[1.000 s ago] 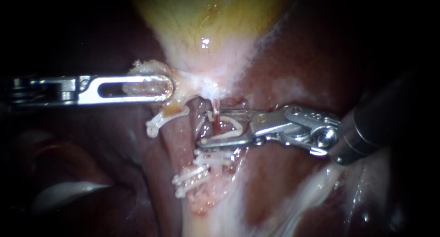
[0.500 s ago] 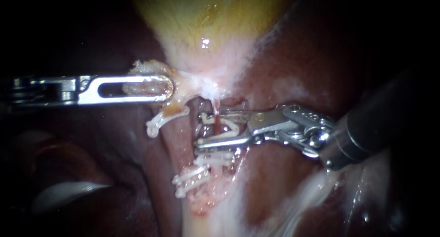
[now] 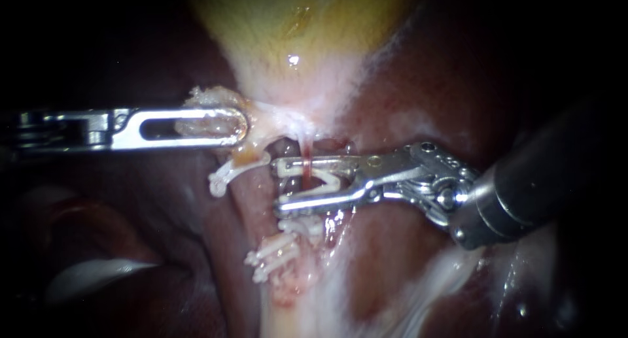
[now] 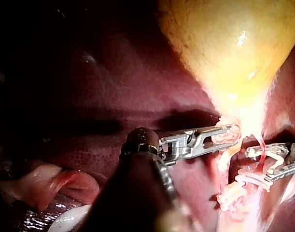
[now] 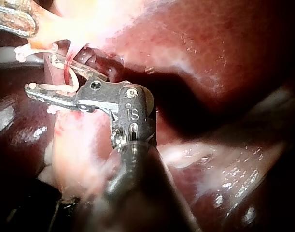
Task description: Clipping third clip right tube
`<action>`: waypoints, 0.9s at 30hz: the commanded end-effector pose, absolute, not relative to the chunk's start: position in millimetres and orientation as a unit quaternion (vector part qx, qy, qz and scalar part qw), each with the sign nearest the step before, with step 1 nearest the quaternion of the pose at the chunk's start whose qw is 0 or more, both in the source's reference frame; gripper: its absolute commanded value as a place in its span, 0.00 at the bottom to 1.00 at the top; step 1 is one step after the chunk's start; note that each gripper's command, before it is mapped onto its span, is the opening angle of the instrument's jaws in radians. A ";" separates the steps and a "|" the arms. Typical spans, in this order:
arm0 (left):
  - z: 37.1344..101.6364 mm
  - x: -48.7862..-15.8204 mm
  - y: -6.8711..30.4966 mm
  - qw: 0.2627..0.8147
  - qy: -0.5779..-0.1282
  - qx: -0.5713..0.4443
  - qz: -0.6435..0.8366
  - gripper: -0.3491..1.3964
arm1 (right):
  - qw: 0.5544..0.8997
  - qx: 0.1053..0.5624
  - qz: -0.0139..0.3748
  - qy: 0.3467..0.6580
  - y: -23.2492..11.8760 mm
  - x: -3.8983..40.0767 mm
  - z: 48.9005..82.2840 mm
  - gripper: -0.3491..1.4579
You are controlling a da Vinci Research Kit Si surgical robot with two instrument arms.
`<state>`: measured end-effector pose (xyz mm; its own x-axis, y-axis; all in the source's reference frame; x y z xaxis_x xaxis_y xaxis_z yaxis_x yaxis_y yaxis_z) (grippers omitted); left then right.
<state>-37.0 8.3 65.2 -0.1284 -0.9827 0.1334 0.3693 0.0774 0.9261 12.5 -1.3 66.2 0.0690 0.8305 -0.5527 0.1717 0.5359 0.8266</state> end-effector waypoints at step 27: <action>65.3 -37.0 8.3 0.571 -0.462 0.332 -0.592 0.00 | 0.620 0.411 0.307 0.594 -0.3 9.8 67.5 0.00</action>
